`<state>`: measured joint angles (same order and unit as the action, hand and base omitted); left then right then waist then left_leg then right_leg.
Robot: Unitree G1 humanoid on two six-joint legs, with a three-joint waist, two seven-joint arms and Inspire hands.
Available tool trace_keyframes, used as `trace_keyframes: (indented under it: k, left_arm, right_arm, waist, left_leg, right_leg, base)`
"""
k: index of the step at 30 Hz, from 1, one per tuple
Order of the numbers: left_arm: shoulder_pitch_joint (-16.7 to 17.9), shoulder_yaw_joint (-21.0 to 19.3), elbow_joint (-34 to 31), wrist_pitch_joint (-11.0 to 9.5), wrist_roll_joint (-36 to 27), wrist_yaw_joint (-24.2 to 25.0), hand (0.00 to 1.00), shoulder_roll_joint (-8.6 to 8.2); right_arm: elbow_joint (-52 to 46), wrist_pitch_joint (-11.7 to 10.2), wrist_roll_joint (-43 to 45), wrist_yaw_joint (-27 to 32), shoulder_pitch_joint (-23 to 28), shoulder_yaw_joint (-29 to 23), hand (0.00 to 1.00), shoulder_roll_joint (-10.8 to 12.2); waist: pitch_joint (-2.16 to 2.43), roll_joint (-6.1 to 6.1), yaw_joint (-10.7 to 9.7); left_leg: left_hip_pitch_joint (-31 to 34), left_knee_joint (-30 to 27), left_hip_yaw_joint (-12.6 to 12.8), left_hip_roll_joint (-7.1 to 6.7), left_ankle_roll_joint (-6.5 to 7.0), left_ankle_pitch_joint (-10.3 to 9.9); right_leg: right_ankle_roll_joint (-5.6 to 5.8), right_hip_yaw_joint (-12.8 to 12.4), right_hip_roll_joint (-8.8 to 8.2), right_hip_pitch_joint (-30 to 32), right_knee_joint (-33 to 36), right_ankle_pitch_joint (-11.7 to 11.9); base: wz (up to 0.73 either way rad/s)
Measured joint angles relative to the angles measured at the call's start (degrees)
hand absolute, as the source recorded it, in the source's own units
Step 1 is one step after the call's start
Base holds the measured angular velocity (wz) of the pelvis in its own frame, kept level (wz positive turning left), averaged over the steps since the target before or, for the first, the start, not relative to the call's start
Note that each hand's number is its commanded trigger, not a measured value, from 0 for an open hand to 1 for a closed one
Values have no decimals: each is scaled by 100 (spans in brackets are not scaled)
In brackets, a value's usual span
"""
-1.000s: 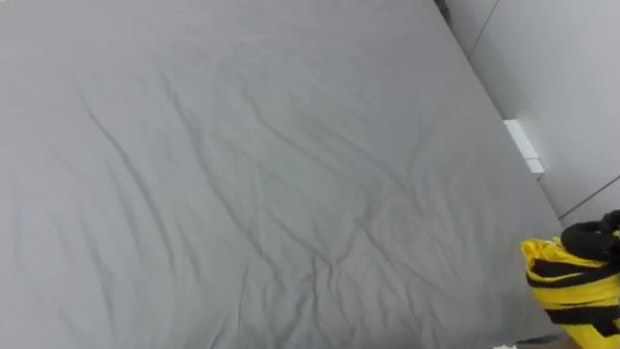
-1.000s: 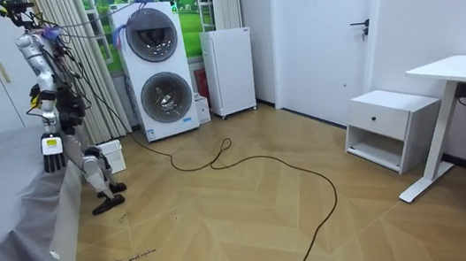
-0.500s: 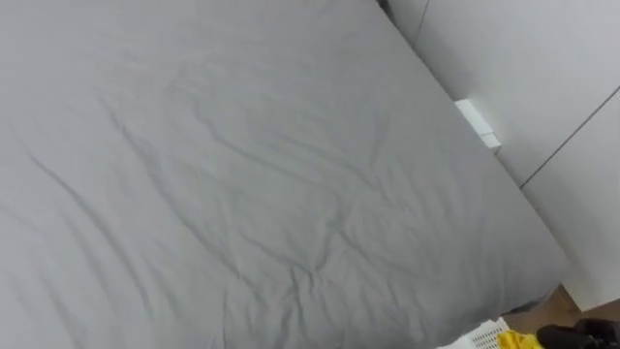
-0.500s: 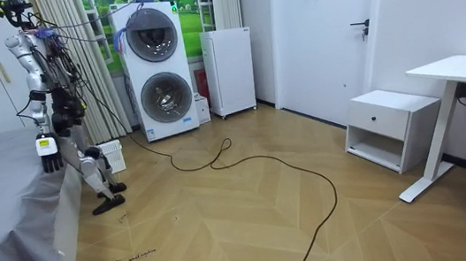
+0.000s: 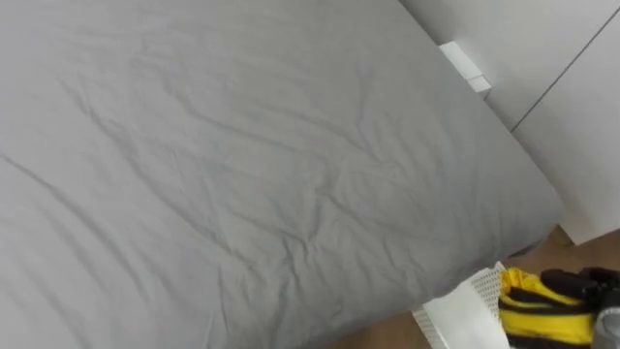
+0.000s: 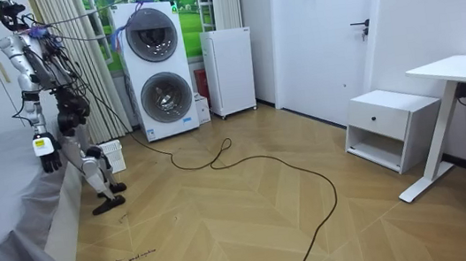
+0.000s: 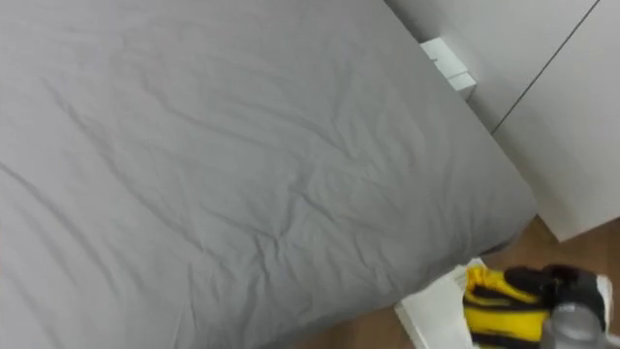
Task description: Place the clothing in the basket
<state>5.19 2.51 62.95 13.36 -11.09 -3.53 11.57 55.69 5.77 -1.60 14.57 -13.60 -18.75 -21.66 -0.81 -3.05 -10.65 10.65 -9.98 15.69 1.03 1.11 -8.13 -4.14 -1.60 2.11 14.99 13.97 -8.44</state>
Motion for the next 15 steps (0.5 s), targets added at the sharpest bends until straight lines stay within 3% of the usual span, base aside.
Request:
trace_keyframes:
  k: [4, 8, 13, 14, 15]
  left_arm:
    - [-288, 181, 192, 0, -580, -47, 0, -1]
    - [-498, 187, 323, -3, -722, -81, 0, -42]
    - [-741, 343, 450, -10, -981, -88, 0, -42]
    - [-786, 349, 451, -11, -1035, -86, 0, -44]
    - [-843, 386, 451, -14, -1078, -86, 0, -47]
  right_arm:
    - [11, -141, -28, 289, -236, 17, 100, -33]
    - [194, -186, 6, 355, -379, 16, 100, -100]
    - [470, -201, 2, 361, -394, 478, 100, -152]
    - [490, -200, 1, 360, -394, 549, 76, -153]
    - [500, -201, 1, 361, -395, 614, 35, -167]
  waist:
    - [-11, -173, 55]
    - [-17, -229, 257]
    - [-43, -274, 426]
    - [-48, -284, 448]
    - [-55, -294, 474]
  left_leg:
    - [345, -105, 22, 11, 18, 12]
    - [570, -110, 33, 3, 23, 23]
    - [792, -148, 162, -6, 39, 47]
    - [852, -151, 165, -27, 48, 68]
    - [910, -148, 166, -50, 54, 90]
  right_leg:
    - [-3, -45, 4, 384, 142, 23]
    - [-13, -209, 30, 745, 400, 23]
    - [-15, -296, 28, 1081, 578, 10]
    - [-12, -301, 10, 1177, 626, -13]
    - [-5, -305, -12, 1267, 692, -31]
  base:
    - [-7]
    - [-27]
    - [-10]
    - [0]
    - [4]
